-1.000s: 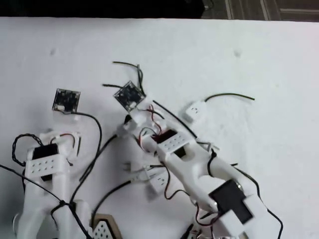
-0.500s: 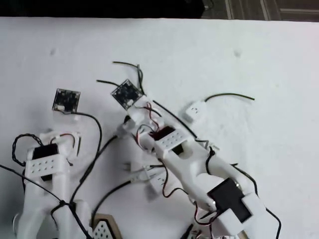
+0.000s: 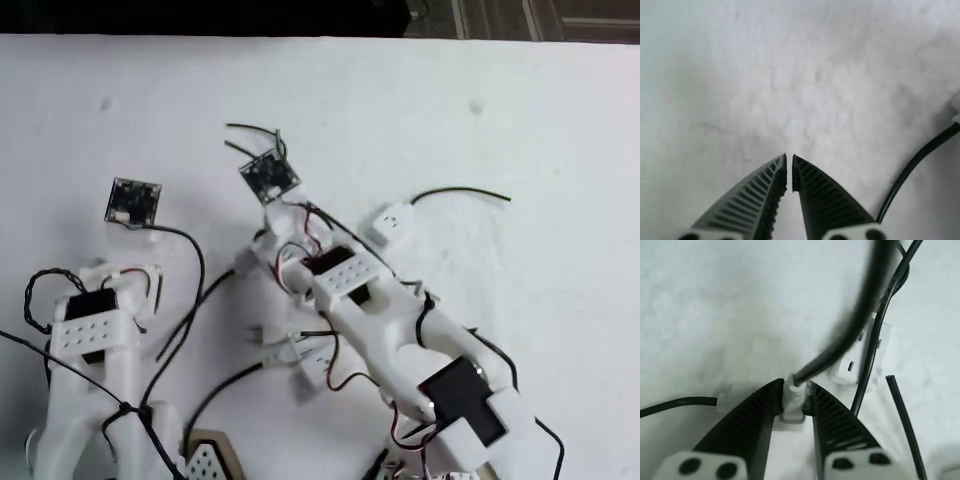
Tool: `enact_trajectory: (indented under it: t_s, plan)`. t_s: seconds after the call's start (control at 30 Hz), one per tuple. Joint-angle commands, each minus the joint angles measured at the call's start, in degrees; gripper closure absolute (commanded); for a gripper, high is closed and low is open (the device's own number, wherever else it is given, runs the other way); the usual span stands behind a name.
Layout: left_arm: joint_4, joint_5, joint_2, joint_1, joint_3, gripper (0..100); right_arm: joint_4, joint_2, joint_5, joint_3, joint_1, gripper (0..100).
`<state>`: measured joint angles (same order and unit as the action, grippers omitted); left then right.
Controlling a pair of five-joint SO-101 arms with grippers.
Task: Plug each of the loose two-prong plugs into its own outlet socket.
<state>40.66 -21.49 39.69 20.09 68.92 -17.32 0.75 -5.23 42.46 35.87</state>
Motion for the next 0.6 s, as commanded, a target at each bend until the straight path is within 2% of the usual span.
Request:
enact_trajectory:
  t_s: [0.0, 0.1, 0.57]
  plan:
    - [-0.9, -0.6, 1.3, 0.6, -0.1, 95, -6.5, -0.4, 4.3, -2.5, -0.9, 98.1]
    - [-0.9, -0.6, 1.3, 0.6, -0.1, 95, -8.0, 0.0, 7.0, -3.1, -0.7, 98.1]
    - [-0.9, -0.6, 1.3, 0.6, 0.0, 95, -8.8, -0.6, 6.9, -2.7, 0.7, 98.1]
